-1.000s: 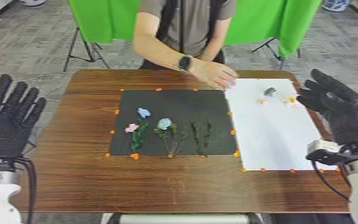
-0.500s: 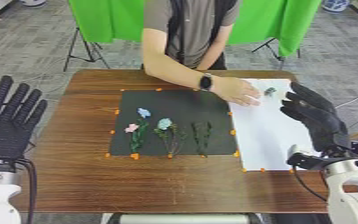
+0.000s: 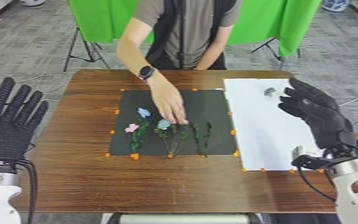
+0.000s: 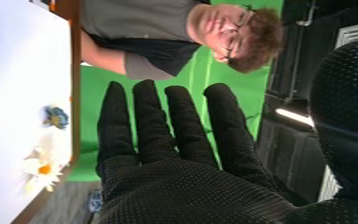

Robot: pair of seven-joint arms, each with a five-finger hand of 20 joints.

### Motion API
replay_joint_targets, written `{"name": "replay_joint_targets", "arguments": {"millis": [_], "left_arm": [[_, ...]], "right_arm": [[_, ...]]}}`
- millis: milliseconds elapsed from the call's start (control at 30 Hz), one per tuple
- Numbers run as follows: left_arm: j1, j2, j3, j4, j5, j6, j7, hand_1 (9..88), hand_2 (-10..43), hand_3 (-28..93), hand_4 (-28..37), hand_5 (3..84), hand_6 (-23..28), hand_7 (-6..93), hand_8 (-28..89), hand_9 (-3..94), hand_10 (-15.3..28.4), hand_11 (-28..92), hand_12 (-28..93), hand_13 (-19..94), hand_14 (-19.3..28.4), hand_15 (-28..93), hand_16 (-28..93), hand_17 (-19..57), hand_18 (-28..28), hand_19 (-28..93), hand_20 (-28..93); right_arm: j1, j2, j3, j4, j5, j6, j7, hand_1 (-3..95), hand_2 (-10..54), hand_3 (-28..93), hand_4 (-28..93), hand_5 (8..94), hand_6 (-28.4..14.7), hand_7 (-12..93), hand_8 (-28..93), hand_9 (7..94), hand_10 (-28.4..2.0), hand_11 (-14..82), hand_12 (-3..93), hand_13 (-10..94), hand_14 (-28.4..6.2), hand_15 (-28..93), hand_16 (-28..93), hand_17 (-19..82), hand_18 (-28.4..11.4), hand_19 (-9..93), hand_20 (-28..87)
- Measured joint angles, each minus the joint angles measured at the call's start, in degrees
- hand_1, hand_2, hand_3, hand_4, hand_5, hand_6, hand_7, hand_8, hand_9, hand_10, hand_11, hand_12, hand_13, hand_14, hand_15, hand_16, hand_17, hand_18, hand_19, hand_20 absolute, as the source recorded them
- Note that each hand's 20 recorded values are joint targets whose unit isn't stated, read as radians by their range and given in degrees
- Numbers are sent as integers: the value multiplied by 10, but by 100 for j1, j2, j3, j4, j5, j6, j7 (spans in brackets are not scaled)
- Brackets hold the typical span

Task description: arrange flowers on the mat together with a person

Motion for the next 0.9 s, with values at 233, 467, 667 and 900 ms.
{"name": "replay_joint_targets", "arguments": {"millis": [233,467,667,900], "left_arm": [[6,0,-8,-17,-13,1,-12,225,162,718,-283,337,46,106,-106,293,113,118,52,222,122,187,-58,-63,122,271,99],[7,-4,-33,-20,-55,2,-15,226,163,715,-283,338,47,105,-105,293,113,119,51,223,123,186,-58,-64,122,273,100],[40,-5,-31,-37,-61,-12,-17,223,164,719,-283,340,48,105,-104,295,113,121,51,224,122,186,-57,-64,123,273,100],[61,-43,-22,-39,-69,-10,-17,223,163,720,-283,342,49,104,-105,297,114,122,51,224,122,186,-57,-64,123,273,100]], "right_arm": [[81,-4,-111,0,-39,-197,47,281,-84,751,-226,338,-38,93,-72,342,-150,28,196,293,-145,66,312,83,-170,367,128],[189,-15,-201,1,-61,-287,126,278,-87,754,-226,338,-39,90,-71,341,-151,28,196,291,-146,65,313,82,-170,366,127],[189,-21,-187,1,-271,-359,167,282,-89,754,-227,340,-38,93,-71,337,-150,27,196,280,-145,58,312,82,-169,363,125],[299,216,-476,-18,-2105,790,580,275,-94,765,-228,331,-35,95,-75,291,-152,6,181,193,-158,1,287,52,-147,325,102]]}}
